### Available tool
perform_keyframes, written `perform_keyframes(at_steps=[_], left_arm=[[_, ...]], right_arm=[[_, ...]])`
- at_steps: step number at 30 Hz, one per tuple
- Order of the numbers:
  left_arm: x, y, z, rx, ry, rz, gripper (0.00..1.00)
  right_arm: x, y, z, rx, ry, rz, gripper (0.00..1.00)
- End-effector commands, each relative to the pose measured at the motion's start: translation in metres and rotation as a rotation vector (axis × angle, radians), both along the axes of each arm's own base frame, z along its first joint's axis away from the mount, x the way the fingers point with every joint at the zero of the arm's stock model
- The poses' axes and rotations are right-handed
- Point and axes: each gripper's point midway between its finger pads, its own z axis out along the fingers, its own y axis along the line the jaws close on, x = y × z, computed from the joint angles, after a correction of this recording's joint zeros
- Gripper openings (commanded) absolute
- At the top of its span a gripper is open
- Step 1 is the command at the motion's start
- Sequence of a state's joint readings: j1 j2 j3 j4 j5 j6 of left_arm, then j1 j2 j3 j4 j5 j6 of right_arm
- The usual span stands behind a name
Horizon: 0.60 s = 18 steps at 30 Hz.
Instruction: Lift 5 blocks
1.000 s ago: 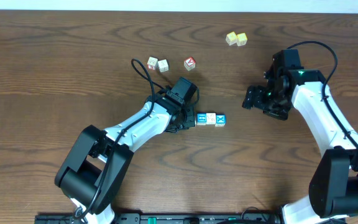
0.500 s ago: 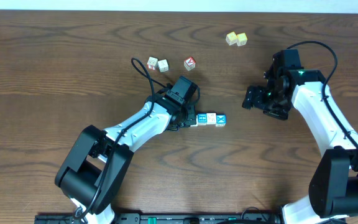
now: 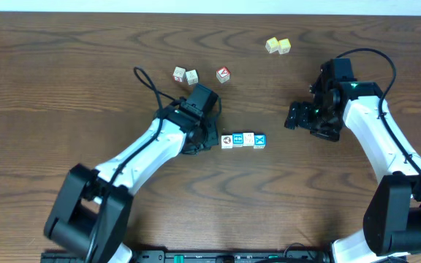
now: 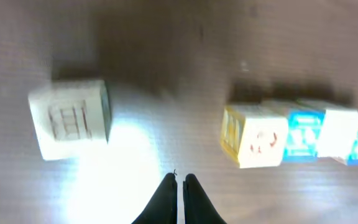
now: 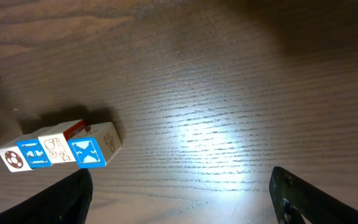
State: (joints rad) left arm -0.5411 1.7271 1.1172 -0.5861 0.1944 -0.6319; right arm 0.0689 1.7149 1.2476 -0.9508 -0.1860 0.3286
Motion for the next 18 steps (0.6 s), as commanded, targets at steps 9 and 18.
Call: perform_keyframes(at_steps=[9,18], left_arm=[[-0.048,-0.048,-0.015,0.010,0.027,-0.087,0.07],[-0.029,-0.053,-0.032,0.041,-0.041,-0.033,0.07]], right_arm=[[0.008,0.001,-0.002,-0.004,-0.032,0.011,0.91],[0.003,0.000,-0.003,-0.013,-0.016,0.026,0.91]])
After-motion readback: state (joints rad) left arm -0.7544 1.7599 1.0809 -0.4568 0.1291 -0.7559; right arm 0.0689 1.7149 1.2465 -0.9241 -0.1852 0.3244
